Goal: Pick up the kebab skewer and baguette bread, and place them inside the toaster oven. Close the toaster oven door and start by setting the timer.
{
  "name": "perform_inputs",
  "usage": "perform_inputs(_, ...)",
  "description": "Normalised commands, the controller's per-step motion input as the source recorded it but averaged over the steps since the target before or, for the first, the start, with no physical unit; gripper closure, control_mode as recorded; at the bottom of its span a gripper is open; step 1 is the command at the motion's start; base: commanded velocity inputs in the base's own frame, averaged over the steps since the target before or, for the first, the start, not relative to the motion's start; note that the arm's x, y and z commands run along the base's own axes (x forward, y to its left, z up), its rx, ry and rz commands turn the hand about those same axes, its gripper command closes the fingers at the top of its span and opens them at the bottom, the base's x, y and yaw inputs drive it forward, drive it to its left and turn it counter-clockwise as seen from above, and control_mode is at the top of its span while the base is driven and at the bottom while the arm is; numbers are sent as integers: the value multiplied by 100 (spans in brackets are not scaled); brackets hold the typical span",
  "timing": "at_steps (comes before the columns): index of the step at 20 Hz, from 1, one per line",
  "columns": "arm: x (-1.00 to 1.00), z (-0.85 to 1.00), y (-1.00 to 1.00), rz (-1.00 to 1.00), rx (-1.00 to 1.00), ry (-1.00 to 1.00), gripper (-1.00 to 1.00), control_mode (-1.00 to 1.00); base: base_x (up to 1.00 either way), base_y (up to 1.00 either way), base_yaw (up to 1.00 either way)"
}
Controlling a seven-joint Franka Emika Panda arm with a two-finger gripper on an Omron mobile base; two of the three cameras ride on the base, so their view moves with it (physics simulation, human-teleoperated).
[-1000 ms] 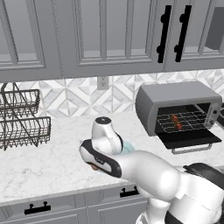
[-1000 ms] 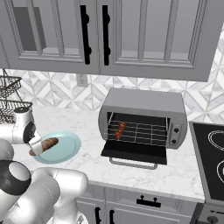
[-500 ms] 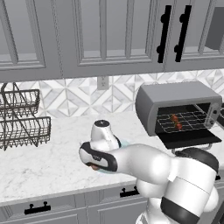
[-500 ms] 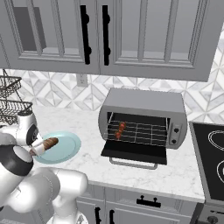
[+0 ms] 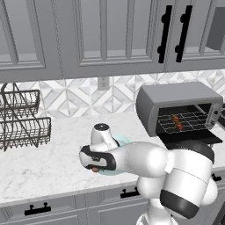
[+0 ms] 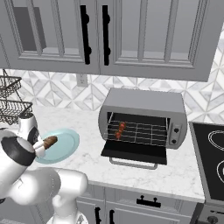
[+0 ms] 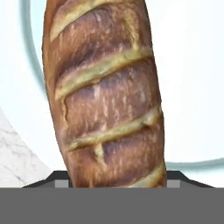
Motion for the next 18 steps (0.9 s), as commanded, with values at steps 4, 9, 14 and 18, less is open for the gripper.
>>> perform_inputs(4, 0, -3, -4, 0, 0, 0, 100, -100, 0, 0, 0)
perform_inputs(9, -15, 55, -57, 2, 0, 0, 100, -100, 0, 0, 0)
perform_inputs(14, -19, 100, -100, 8, 0, 0, 100, -100, 0, 0, 0)
perform_inputs(18, 0, 96, -100, 3, 1, 2, 100, -100, 0, 0, 0)
